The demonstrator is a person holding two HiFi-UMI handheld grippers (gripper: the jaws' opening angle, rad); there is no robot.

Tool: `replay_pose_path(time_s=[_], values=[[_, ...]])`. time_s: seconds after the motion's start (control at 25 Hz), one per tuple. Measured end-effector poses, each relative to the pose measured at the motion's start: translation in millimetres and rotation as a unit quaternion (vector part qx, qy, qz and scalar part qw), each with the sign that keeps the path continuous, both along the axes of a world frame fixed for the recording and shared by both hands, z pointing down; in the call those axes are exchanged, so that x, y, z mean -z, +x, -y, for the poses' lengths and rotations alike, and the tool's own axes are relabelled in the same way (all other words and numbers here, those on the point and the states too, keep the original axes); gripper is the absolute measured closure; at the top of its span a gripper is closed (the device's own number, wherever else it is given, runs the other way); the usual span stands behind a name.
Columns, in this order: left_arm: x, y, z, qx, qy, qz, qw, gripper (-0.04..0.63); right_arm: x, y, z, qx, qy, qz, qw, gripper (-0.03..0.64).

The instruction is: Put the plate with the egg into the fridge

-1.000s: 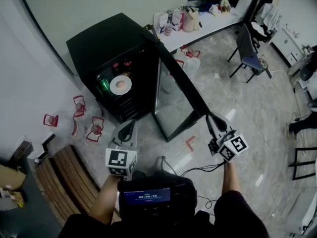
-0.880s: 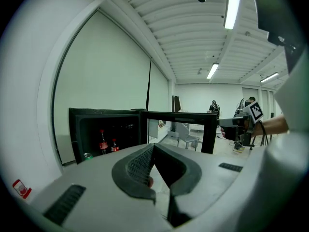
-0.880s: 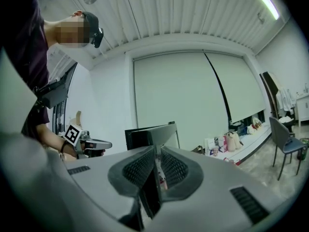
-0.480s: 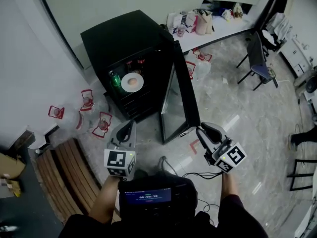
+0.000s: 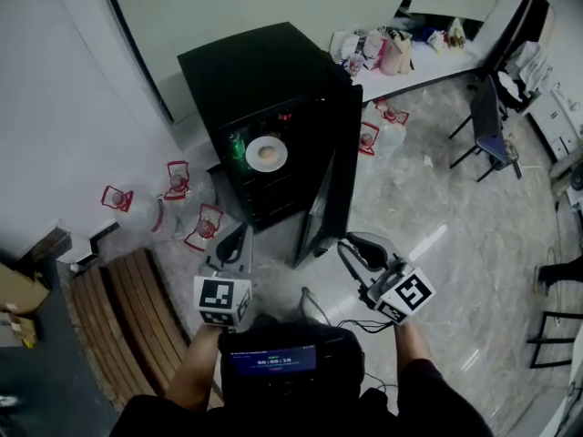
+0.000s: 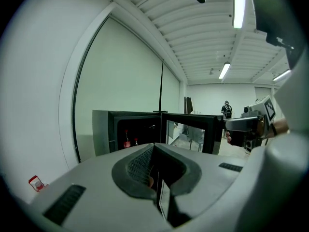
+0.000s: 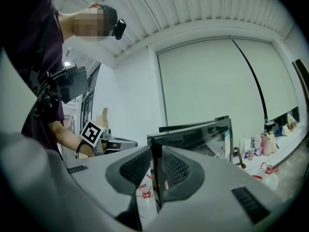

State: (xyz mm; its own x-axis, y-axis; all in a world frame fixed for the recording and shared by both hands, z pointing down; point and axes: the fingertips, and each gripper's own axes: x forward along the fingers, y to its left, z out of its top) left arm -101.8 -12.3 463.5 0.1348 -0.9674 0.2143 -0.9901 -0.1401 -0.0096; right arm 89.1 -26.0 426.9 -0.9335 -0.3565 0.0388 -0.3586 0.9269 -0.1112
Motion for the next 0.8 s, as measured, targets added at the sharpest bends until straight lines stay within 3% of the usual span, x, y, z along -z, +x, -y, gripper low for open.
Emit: replay_pose_path(time_s=[0.68, 0.8], values=[[0, -79, -4, 0.059, 0.007, -0.006, 0.9982, 0.588, -17, -136, 29, 0.052, -0.017, 0.007, 0.999, 0.544], [-1, -86, -2, 0.066, 0.007, -0.005, 0.9978, 0.588, -20, -142, 37, 0.042, -0.021, 0.009, 0.999, 0.594]])
